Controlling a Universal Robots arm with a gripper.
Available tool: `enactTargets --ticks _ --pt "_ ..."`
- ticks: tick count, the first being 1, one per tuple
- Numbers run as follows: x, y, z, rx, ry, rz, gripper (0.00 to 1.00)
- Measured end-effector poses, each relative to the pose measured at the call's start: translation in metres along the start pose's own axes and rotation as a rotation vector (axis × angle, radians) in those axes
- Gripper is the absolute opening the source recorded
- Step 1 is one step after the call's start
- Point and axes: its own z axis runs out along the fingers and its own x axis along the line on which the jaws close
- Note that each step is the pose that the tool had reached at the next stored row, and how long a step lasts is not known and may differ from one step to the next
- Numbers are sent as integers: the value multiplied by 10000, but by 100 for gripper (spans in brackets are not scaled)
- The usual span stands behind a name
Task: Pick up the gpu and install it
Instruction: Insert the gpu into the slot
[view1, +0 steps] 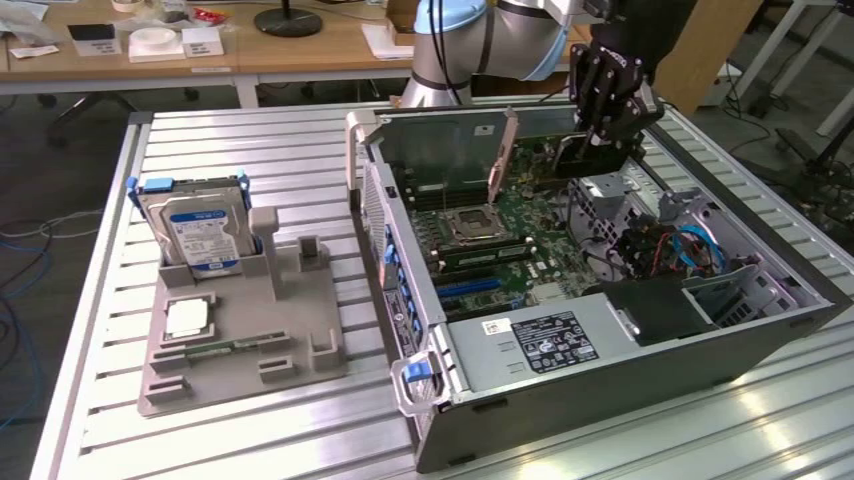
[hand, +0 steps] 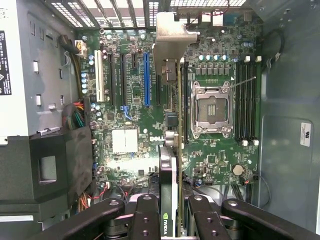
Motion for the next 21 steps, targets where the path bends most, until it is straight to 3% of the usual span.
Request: enactTargets --ticks 3,5,7,10,11,14,21 --pt "0 0 0 0 0 0 27" --pt "0 -3 1 -31 5 2 27" --pt "-1 -8 4 -117 20 3 27" --pt "-1 -16 9 -339 77 11 27" --pt "-1 -18 8 -364 80 11 27" --pt "-1 -17 16 -367 76 13 27" --pt "25 12 131 -370 -8 10 27"
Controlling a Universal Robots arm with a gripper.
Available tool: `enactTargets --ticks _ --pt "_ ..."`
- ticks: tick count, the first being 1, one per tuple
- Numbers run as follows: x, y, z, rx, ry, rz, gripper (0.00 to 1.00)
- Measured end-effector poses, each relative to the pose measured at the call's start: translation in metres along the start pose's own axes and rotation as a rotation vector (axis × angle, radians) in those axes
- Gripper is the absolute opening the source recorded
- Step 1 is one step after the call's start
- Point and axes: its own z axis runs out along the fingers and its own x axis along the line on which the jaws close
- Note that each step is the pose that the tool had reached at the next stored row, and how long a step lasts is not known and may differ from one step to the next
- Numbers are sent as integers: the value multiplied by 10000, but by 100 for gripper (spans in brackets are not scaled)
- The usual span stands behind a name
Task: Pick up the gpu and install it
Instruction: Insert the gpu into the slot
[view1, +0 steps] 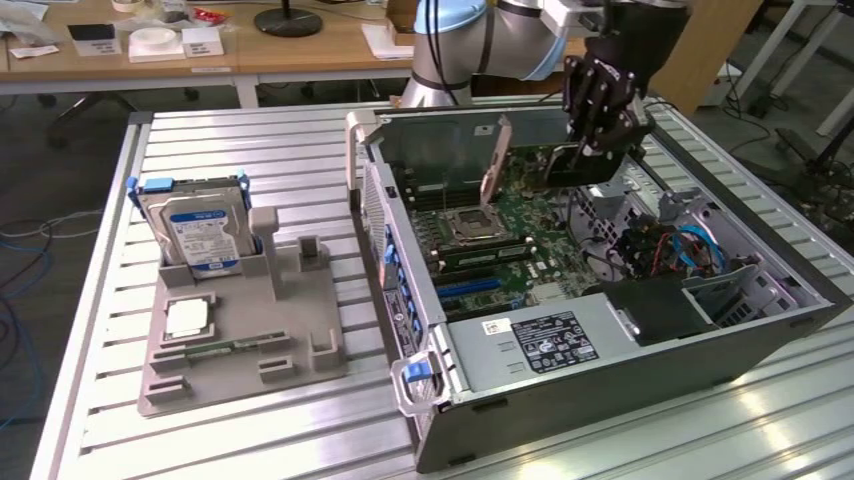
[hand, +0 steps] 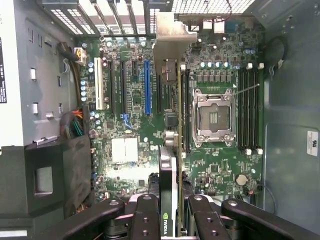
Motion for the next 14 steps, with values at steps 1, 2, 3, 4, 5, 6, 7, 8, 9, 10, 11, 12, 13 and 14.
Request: enactTargets --ticks 1,2,3,4,5,6,7,8,9,10,11,12,13,14 --pt "7 12 9 5 -14 -6 27" --pt "15 26 18 12 -30 -10 27" --pt "25 39 28 20 -43 -13 27" --pt "38 49 37 28 -53 -18 27" --pt "52 56 46 35 -61 -24 27" --pt "68 65 56 43 -71 -32 27" --pt "82 72 66 51 -78 -40 27" --pt "95 79 76 61 -85 -50 27" --pt "106 85 85 72 -92 -63 27" --pt "115 92 94 82 -104 -75 27" --pt "125 100 103 91 -113 -86 27" --pt "136 107 113 99 -119 -98 27" --pt "145 115 123 109 -129 -111 27" --pt "148 125 131 123 -148 -125 27"
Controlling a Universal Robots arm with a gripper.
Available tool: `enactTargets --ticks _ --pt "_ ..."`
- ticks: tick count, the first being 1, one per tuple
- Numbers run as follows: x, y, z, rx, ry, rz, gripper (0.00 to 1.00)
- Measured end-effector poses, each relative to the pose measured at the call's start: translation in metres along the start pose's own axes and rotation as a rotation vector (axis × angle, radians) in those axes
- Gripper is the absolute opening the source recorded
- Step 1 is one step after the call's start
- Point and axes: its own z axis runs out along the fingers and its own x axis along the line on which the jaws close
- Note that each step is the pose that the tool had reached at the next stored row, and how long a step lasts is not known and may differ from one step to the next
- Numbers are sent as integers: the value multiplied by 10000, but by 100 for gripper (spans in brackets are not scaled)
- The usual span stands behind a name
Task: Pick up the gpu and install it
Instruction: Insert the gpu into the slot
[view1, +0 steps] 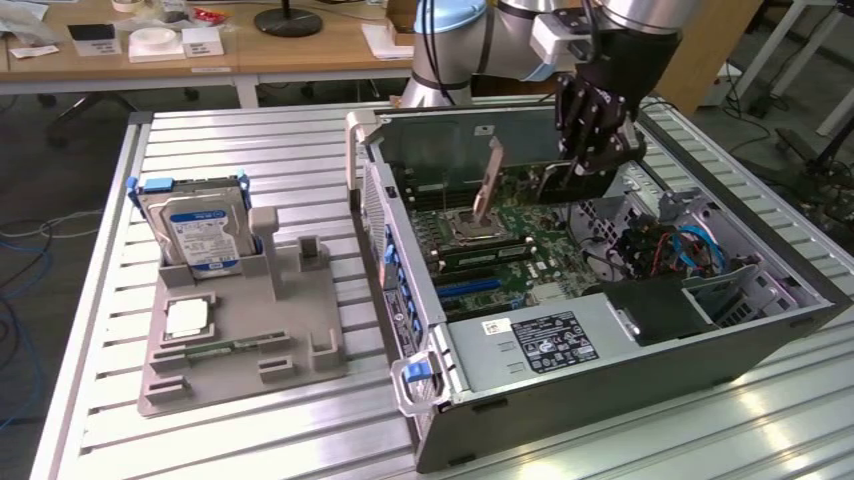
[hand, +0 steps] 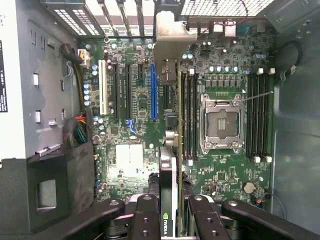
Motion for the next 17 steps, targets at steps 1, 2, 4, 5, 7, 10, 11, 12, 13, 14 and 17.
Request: enactTargets --ticks 1,2,4,5,7,10,11,12,13,14,17 --pt "3 10 7 23 -22 -13 27" --pt "3 15 11 52 -34 -22 27" --pt "3 15 12 56 -33 -24 27" --pt "4 15 12 56 -33 -24 27" --pt "3 15 13 57 -35 -24 27" --pt "5 22 46 69 -38 -23 27" --pt "6 23 60 73 -36 -24 27" --pt "7 24 76 79 -37 -25 27" --pt "7 26 94 84 -38 -24 27" --pt "8 28 111 89 -38 -25 27" --pt "8 28 120 91 -36 -26 27"
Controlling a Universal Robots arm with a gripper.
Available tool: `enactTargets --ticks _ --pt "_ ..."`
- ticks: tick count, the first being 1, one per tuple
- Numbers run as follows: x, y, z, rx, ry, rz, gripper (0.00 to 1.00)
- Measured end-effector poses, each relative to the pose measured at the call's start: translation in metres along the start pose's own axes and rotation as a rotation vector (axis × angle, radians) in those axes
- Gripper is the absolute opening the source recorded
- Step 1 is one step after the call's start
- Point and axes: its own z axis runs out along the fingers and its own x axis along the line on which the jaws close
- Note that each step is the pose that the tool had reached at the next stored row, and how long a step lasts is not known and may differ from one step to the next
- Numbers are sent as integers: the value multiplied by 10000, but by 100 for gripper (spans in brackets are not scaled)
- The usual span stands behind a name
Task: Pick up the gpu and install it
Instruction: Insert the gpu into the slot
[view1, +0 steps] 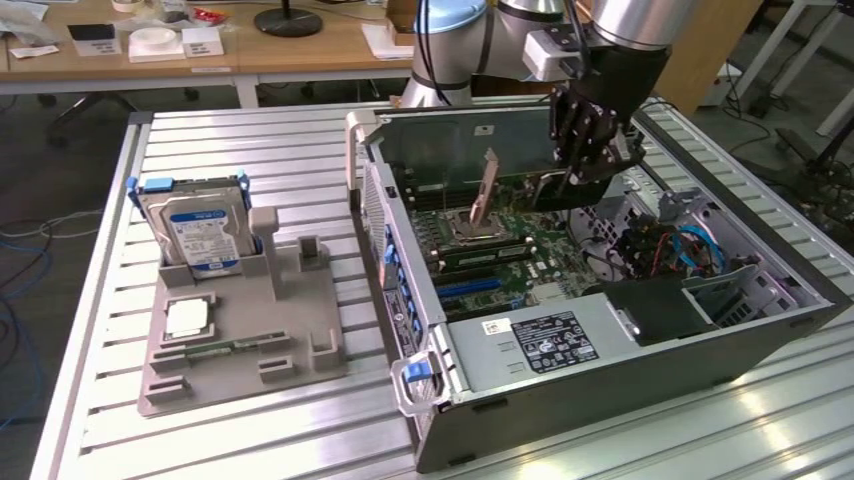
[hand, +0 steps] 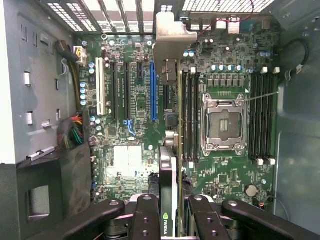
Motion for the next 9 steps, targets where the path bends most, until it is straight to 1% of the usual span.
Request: enactTargets --ticks 4,9 --pt "0 4 6 6 -2 3 27" --pt "3 25 44 63 -2 -3 27"
